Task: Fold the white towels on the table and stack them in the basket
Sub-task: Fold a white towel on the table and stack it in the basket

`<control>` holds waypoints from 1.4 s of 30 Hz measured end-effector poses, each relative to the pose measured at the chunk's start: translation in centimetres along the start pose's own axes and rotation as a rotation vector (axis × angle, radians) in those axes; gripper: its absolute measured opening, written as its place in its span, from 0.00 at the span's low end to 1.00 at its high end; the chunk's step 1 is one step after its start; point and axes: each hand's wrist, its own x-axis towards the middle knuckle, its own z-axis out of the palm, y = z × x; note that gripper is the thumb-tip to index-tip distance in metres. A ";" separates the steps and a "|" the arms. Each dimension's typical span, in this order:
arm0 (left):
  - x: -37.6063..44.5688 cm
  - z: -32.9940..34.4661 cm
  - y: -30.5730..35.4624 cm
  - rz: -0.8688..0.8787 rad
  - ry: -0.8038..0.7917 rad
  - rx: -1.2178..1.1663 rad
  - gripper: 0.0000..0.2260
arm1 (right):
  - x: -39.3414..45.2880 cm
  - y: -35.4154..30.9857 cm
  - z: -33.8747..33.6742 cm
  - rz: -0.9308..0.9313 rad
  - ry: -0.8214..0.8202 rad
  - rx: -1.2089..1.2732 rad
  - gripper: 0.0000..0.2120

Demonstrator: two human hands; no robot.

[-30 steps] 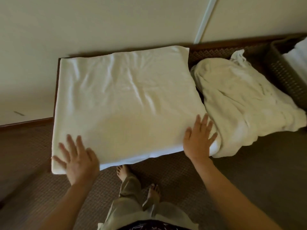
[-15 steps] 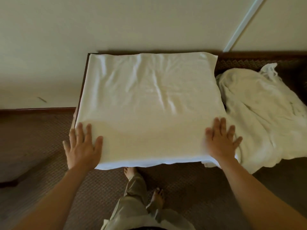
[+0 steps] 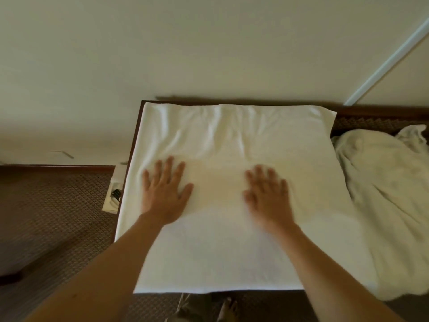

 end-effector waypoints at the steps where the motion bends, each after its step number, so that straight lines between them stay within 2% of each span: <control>1: 0.6 -0.4 -2.2 -0.057 0.016 -0.011 0.35 | 0.8 2.8 -0.6 0.115 0.003 -0.005 0.31; 3: 1.6 -1.4 -5.5 -0.144 0.012 -0.034 0.36 | 2.0 7.1 -2.3 0.361 -0.009 0.046 0.30; 5: 2.4 -2.1 -6.3 -0.209 -0.002 -0.011 0.37 | 3.0 8.0 -3.6 0.597 -0.032 0.139 0.30; 6: 3.1 -2.5 -5.6 -0.241 0.006 0.009 0.37 | 3.9 7.0 -3.7 0.661 0.002 0.157 0.30; 7: 3.6 -2.6 -4.4 -0.263 0.033 0.015 0.36 | 4.6 5.1 -3.7 0.642 0.062 0.142 0.31; 9: 5.4 -3.0 -0.9 -0.177 0.078 -0.051 0.35 | 6.4 -0.6 -3.1 0.369 0.140 0.107 0.32; 11: 7.3 -2.8 2.8 0.079 0.054 -0.085 0.32 | 7.7 -6.2 -2.3 -0.006 0.084 0.040 0.31; 12: 8.2 -2.7 4.2 0.192 0.035 -0.071 0.31 | 8.3 -8.2 -1.9 -0.132 0.039 0.018 0.31; 14: 10.6 -3.1 4.4 0.259 -0.004 -0.022 0.30 | 10.0 -9.2 -2.1 -0.188 -0.022 0.037 0.31; 16: 13.4 -3.5 2.1 0.185 -0.002 0.024 0.31 | 11.9 -6.8 -2.4 -0.071 0.012 0.017 0.29; 21: 17.3 -5.1 -6.1 -0.007 0.024 -0.001 0.32 | 14.4 2.8 -5.3 0.529 -0.018 0.113 0.29; 24: 18.0 -5.9 -7.0 -0.182 0.004 -0.016 0.32 | 14.8 2.6 -5.8 0.642 -0.023 0.095 0.31; 26: 18.0 -6.3 -4.4 -0.214 0.058 -0.004 0.31 | 15.1 -1.4 -5.4 0.458 0.043 0.076 0.31; 28: 17.2 -6.0 -0.4 -0.021 0.061 -0.031 0.31 | 14.9 -6.4 -4.2 0.076 0.064 0.033 0.31; 29: 16.7 -5.6 1.6 0.104 0.035 -0.036 0.32 | 14.9 -8.2 -3.5 -0.095 0.021 0.000 0.30; 30: 16.4 -5.2 2.9 0.187 -0.002 -0.026 0.32 | 15.0 -9.3 -3.0 -0.193 -0.024 -0.016 0.30; 31: 16.3 -5.1 3.4 0.213 -0.033 -0.012 0.33 | 15.4 -9.5 -3.1 -0.212 -0.054 -0.015 0.30; 33: 17.5 -5.1 2.5 0.175 -0.040 0.006 0.33 | 17.0 -7.3 -3.6 -0.120 -0.001 0.000 0.29; 37: 19.2 -5.3 -2.7 0.077 0.031 0.026 0.35 | 19.3 1.7 -5.2 0.257 0.019 0.038 0.29; 39: 19.8 -5.6 -4.1 -0.004 0.024 0.037 0.36 | 19.7 6.0 -6.1 0.372 -0.003 0.050 0.30; 42: 20.3 -6.3 -1.9 -0.196 -0.005 -0.015 0.35 | 20.4 10.3 -7.4 0.498 -0.024 0.139 0.29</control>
